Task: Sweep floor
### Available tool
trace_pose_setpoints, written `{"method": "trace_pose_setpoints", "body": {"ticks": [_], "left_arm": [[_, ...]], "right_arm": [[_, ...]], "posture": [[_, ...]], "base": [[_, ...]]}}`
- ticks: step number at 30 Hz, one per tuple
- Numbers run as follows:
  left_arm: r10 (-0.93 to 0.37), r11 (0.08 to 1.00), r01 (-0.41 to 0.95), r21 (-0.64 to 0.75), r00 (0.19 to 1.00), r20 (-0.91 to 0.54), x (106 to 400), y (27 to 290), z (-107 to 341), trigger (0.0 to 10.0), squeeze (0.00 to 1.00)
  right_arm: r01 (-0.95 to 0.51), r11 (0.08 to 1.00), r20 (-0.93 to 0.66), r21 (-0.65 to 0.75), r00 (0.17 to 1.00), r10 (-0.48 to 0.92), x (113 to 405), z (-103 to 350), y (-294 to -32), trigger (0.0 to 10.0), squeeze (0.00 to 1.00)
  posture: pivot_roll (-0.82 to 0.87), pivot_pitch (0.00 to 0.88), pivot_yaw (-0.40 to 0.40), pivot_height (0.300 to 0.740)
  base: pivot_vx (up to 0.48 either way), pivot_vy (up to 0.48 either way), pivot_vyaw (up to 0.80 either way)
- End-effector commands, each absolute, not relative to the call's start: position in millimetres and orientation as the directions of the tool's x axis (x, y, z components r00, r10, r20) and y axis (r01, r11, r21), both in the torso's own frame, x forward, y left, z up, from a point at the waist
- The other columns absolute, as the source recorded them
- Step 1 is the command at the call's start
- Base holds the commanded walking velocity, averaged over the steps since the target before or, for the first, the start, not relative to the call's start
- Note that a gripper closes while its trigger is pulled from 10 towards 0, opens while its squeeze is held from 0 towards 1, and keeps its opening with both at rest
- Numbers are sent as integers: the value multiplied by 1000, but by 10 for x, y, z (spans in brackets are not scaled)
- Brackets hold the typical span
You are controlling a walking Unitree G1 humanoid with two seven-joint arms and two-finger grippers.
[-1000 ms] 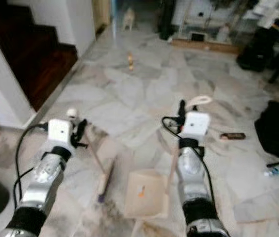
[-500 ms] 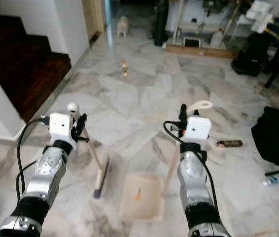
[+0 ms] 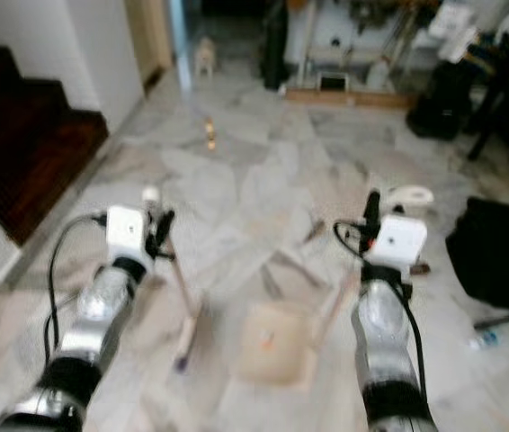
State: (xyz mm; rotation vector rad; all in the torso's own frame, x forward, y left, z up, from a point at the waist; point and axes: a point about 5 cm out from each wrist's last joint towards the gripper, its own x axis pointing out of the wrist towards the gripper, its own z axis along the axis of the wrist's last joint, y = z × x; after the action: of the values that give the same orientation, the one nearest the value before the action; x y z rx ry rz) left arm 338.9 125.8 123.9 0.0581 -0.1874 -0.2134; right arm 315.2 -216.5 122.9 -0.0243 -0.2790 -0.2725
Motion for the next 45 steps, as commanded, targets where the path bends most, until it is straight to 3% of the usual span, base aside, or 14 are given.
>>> {"method": "trace_pose_setpoints", "body": {"ticks": [1,6,17,45], "left_arm": [[-174,985,163,62,953,247,3397,1341,1335,10000,0],[-138,990,130,52,960,242,3320,1392,1272,10000,0],[-187,981,168,96,950,248,3346,1427,1353,10000,0],[-231,971,209,112,942,244,3354,1386,1391,10000,0]], "right_arm": [[195,981,323,-11,929,-182,3246,1382,-2017,10000,0],[157,987,340,-16,930,-142,3296,1434,-1920,10000,0],[160,987,332,35,929,-162,3286,1365,-1771,10000,0],[168,985,339,34,925,-170,3294,1347,-1773,10000,0]], "posture": [[52,0,-79,740],[81,0,-75,740],[100,0,-15,740],[99,0,1,740]], "base": [[315,0,-800],[317,0,-273],[318,0,0],[319,0,0]]}}
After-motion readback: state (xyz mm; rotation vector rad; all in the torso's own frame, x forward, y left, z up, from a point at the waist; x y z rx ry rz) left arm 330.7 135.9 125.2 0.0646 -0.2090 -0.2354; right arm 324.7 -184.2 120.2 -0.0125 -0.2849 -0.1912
